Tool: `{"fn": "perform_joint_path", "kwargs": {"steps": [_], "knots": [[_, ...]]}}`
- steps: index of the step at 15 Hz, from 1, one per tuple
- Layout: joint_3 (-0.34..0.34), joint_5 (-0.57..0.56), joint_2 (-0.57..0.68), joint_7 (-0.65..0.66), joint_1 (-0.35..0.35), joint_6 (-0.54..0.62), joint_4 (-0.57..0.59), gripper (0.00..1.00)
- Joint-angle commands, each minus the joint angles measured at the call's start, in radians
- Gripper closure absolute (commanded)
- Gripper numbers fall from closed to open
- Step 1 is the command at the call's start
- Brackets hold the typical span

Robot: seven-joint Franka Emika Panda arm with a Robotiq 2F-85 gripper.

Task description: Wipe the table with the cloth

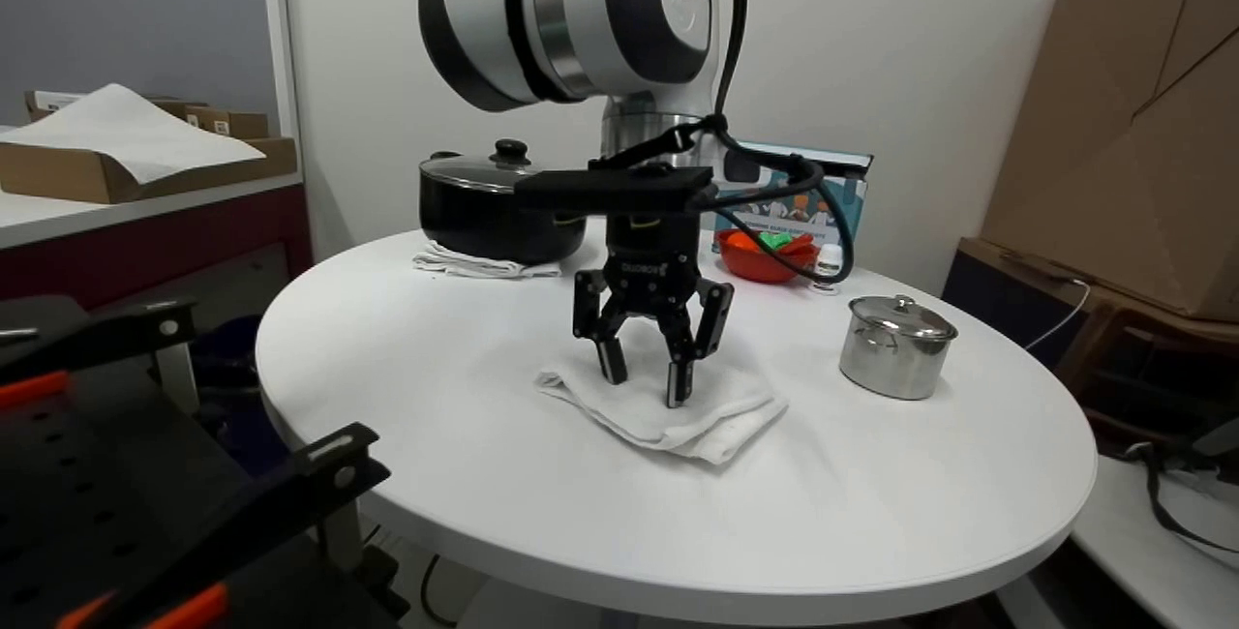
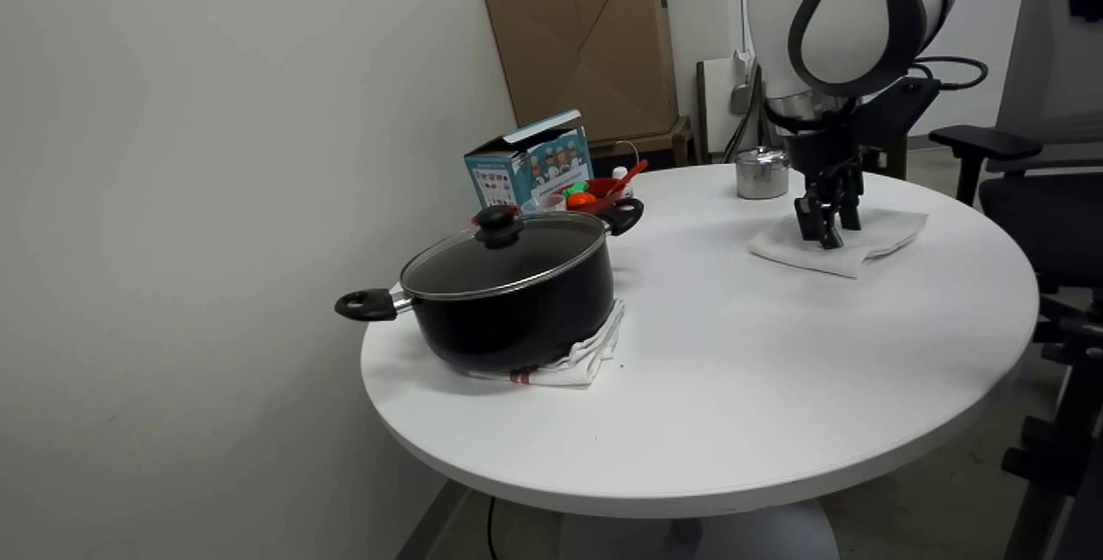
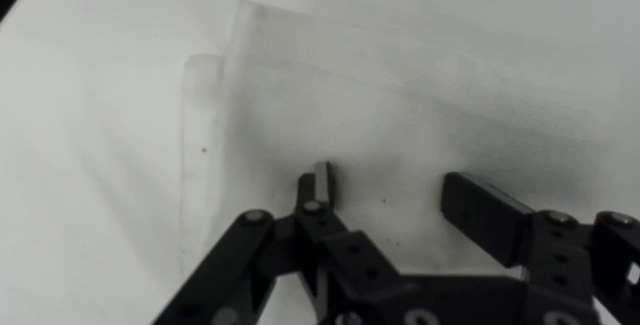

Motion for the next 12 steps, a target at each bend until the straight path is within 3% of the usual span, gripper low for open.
{"fn": "perform_joint_path", "kwargs": {"steps": [1, 5, 12], "knots": [[-0.033, -0.011, 0.007, 0.003, 0.039, 0.057, -0.010, 0.73], [-0.011, 0.007, -0.015, -0.045, 0.007, 0.059, -0.023, 0.99], [0.073, 0.055, -0.026, -0.165, -0.085, 0.044, -0.033, 0.98]]}}
